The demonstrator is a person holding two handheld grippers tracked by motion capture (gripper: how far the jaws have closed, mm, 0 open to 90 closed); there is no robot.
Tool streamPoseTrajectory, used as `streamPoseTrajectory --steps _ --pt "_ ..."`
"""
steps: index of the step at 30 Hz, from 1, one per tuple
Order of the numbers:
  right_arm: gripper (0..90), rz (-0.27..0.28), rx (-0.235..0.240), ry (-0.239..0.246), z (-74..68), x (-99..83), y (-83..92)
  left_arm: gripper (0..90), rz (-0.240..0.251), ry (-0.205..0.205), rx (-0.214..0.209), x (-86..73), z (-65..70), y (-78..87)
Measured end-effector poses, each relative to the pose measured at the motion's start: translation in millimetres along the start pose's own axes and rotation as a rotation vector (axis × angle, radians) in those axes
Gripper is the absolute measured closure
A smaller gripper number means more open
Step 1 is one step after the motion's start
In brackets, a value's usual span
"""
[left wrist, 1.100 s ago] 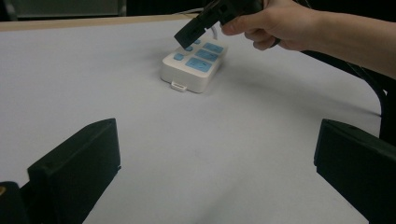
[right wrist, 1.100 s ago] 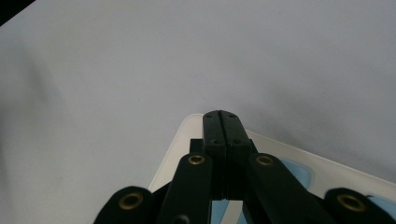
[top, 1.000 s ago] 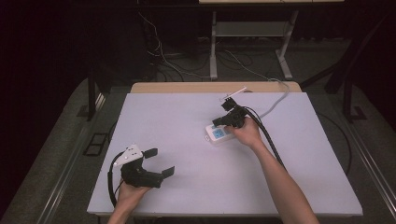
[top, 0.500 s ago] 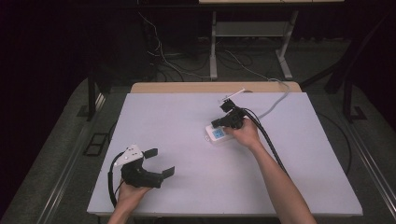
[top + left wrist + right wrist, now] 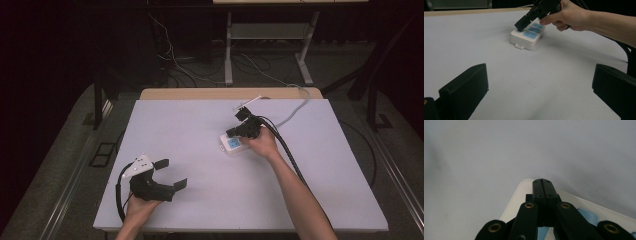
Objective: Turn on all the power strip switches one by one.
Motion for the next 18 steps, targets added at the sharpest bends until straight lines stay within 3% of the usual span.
streamPoseTrajectory --steps 4,15,18 --pt "90.0 -0.004 -0.009 0.020 -0.4 0.3 -0.8 0.0 0.001 0.002 -0.001 -0.2 -0.2 0.0" --pt "90.0 -0.003 -0.004 0.009 0.1 -0.3 -0.6 0.0 -0.004 0.002 -0.005 -0.8 -0.4 -0.4" --pt "90.0 -0.010 -0.020 0.032 -1.4 0.1 -0.3 0.0 -0.005 0.004 -0.005 -1.0 -1.3 -0.4"
Point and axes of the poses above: each handheld gripper's, and its own axes: y roughly backward along the jaws, x roughly out of its top, z roughly to its right, the point moved 7 cm from there along -y, roughly forward along the jaws, and after that the axes turned 6 degrees about z, right-handed, at the moved point
